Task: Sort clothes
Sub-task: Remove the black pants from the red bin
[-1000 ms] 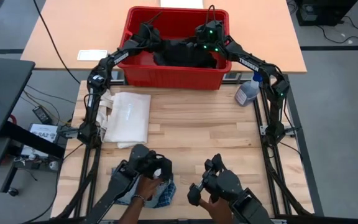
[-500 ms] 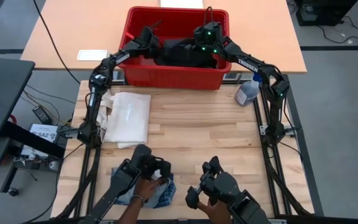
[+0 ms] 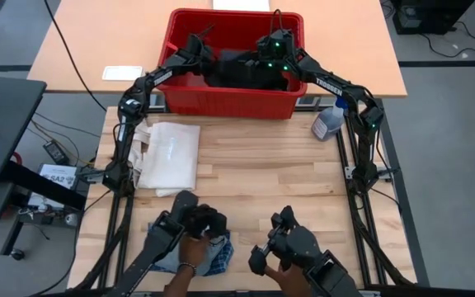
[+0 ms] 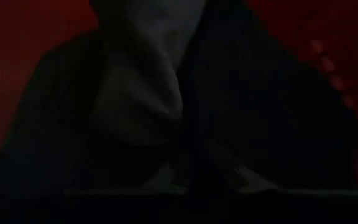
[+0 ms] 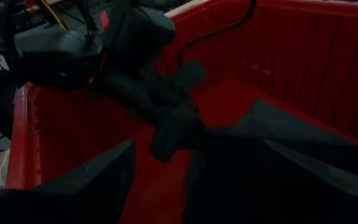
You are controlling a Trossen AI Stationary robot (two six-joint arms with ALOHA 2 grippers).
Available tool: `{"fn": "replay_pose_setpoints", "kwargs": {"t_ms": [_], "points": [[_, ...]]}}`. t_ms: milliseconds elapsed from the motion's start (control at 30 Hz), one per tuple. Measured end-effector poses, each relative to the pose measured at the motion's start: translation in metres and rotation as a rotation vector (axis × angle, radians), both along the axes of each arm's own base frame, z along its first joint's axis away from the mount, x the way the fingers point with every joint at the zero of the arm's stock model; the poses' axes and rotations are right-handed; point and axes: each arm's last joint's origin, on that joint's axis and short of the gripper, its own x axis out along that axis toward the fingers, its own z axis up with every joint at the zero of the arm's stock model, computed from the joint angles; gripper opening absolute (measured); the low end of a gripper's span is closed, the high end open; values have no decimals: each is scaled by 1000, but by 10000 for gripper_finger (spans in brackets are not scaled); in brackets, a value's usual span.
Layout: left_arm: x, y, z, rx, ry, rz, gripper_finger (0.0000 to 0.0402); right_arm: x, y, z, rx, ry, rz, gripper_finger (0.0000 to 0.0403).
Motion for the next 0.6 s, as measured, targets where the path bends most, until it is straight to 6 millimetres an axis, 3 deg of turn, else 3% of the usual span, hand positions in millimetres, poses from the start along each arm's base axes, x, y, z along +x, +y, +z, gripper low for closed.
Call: {"fn": "replay_pose_setpoints", "kwargs": {"t_ms": [300, 600], "points": [[-13, -14, 56, 123, -26, -61, 19, -15, -12, -2, 42, 1, -43, 347], [17, -32, 67, 156, -175, -274, 17, -18, -12, -7, 16, 82, -48, 347]]}}
